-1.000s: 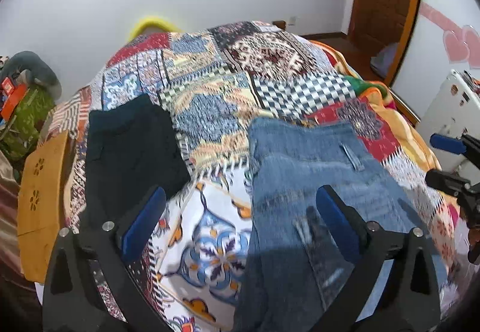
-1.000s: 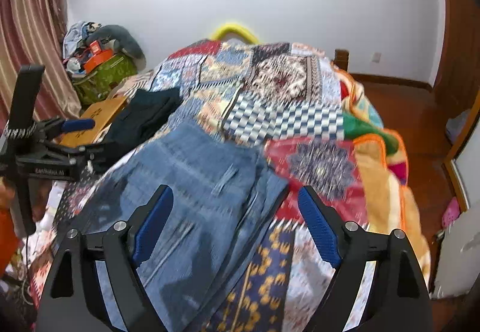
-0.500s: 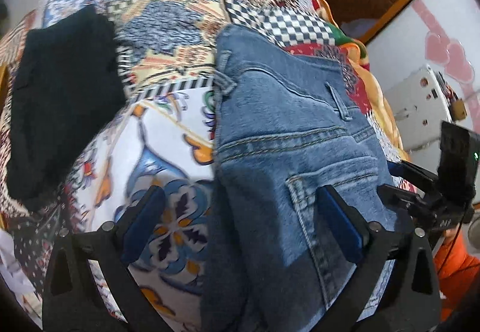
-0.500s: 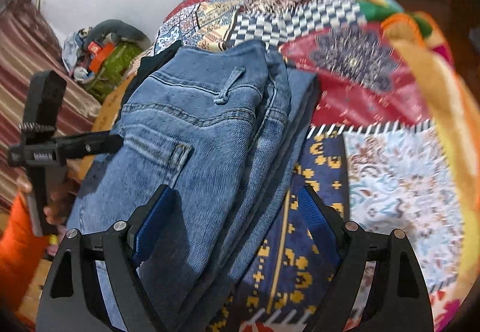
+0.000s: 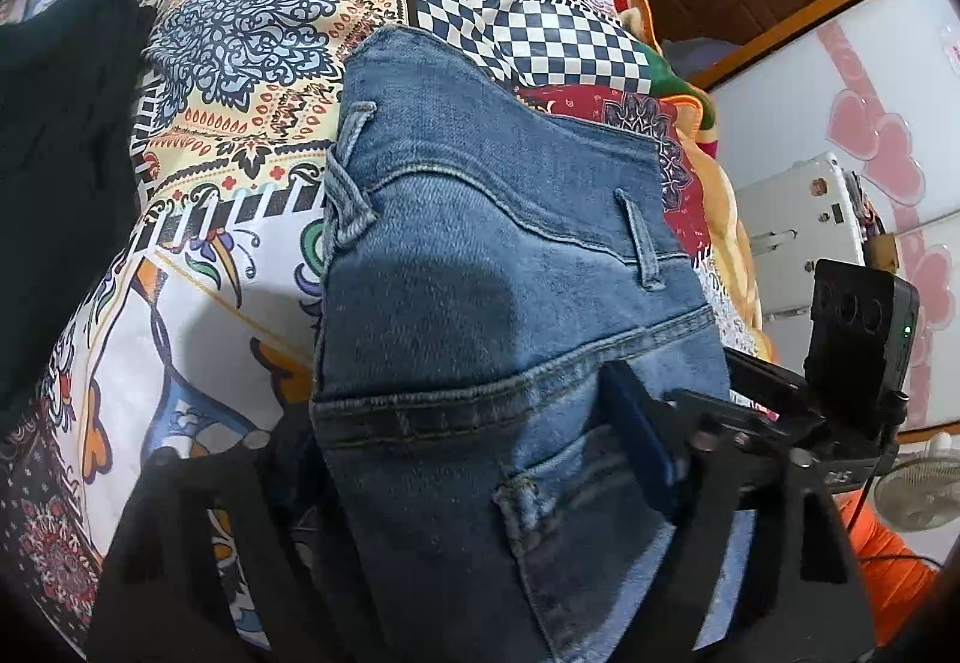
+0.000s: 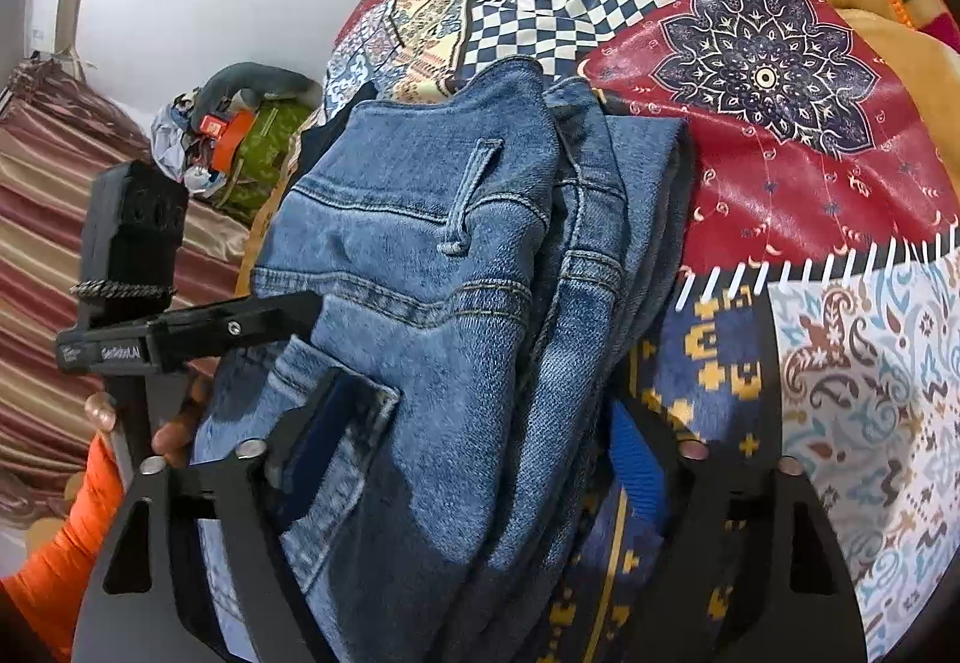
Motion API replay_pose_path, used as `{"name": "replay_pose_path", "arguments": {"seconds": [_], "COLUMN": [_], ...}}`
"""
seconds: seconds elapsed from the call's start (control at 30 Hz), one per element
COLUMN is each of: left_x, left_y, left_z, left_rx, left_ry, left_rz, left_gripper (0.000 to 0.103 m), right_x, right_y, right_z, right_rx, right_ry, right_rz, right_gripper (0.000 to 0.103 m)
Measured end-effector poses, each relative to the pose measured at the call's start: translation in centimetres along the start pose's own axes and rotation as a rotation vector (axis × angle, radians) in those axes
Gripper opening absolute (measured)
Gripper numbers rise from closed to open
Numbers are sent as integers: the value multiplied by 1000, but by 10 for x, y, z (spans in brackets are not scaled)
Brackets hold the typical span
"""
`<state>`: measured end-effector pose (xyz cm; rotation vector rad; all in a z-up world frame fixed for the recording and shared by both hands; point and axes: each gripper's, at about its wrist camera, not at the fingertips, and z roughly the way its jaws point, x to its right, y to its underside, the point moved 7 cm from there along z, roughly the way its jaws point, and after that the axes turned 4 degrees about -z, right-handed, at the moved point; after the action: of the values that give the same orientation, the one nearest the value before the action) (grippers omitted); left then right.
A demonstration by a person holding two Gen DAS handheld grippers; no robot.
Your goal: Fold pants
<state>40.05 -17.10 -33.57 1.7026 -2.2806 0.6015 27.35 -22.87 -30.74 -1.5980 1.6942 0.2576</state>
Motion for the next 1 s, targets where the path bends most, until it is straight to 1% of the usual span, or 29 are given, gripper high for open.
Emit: {"name": "replay_pose_path", "arguments": {"seconds": [0.03,0.07,0.1,0.13,0.17,0.23,0.3,0.4,0.5,0.6,0.73,0.87,1.0], "left_x": [0,0,0,1,3,5,10,10,7,4,-2,-12,-26], "left_y": [0,1,2,4,6,11,19,33,48,64,75,77,72], "left_z": [0,-1,-2,-4,-7,-12,-18,-29,-45,-65,-97,-133,-177], "left_rx": [5,11,16,22,30,46,60,68,91,137,220,313,424], "left_ry": [2,2,1,-2,-11,-45,-83,-83,-87,-124,-155,-147,-151], "left_rz": [-13,-21,-22,-24,-26,-23,15,24,28,55,62,38,18], "left_gripper": [79,76,74,69,67,66,64,60,55,52,49,47,47], "right_x": [0,-2,-3,-4,-6,-7,-10,-17,-35,-56,-87,-120,-157], "right_y": [-1,-1,-2,-2,-3,-4,-4,0,4,4,1,-9,-27], "right_z": [-1,-1,-4,-7,-8,-10,-11,-15,-16,-12,-9,-14,-18], "right_rx": [-1,-4,-2,3,11,19,24,22,18,16,31,74,124], "right_ry": [1,5,16,34,62,76,81,80,79,81,75,68,64], "right_rz": [1,-4,-15,-27,-37,-40,-40,-71,-123,-188,-255,-330,-415], "right_gripper": [59,56,50,43,38,29,25,22,21,21,20,20,20]}}
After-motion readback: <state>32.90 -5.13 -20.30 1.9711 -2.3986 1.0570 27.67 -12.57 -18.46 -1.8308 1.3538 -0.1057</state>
